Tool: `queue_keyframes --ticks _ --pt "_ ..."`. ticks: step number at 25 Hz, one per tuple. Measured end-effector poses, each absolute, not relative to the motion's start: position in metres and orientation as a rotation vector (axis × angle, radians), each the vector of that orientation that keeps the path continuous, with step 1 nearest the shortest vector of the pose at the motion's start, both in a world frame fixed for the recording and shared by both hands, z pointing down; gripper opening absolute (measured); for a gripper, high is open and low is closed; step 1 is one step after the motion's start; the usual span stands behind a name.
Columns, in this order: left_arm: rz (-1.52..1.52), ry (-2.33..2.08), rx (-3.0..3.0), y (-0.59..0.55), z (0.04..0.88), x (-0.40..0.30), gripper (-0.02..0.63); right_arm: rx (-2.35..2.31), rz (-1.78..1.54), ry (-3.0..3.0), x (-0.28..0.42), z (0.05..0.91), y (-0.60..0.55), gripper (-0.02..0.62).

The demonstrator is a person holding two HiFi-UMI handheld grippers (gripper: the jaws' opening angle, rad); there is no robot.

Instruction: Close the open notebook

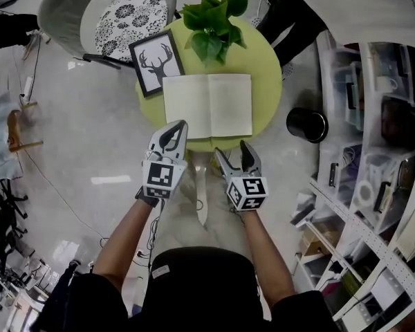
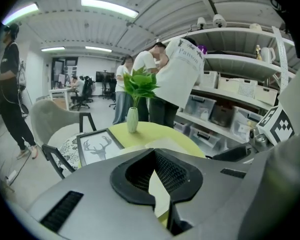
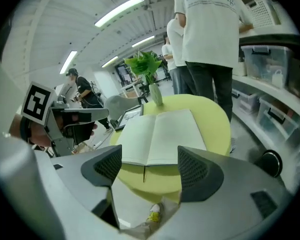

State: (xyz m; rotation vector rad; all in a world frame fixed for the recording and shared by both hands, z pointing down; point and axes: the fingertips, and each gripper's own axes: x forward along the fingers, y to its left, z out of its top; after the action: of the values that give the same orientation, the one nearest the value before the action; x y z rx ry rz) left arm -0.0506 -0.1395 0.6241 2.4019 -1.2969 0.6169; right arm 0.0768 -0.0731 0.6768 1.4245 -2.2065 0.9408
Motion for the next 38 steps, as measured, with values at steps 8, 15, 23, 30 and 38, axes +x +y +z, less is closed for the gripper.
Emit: queue_keyframes --ticks 8,15,23,30,38 --pt "0.648 -1.285 2.357 -0.138 0.666 -0.056 0.018 1.487 1.317 -2.199 0.064 0.725 -0.072 0.321" --pt "0.634 -1.294 2.228 -0.132 0.703 -0.069 0.018 1.529 1.527 -2.191 0.062 0.745 -0.076 0.304" --pt "0.655 -1.279 2.153 -0.122 0.729 -0.071 0.018 1.636 1.731 -2.195 0.073 0.744 -0.083 0.279" --pt "0.674 -1.23 2.085 -0.109 0.755 -0.07 0.018 1.737 1.904 -2.123 0.087 0.752 -0.097 0.208" --pt "0.691 -1.242 2.112 -0.109 0.757 -0.069 0.018 1.799 1.907 -2.036 0.096 0.759 -0.092 0.078"
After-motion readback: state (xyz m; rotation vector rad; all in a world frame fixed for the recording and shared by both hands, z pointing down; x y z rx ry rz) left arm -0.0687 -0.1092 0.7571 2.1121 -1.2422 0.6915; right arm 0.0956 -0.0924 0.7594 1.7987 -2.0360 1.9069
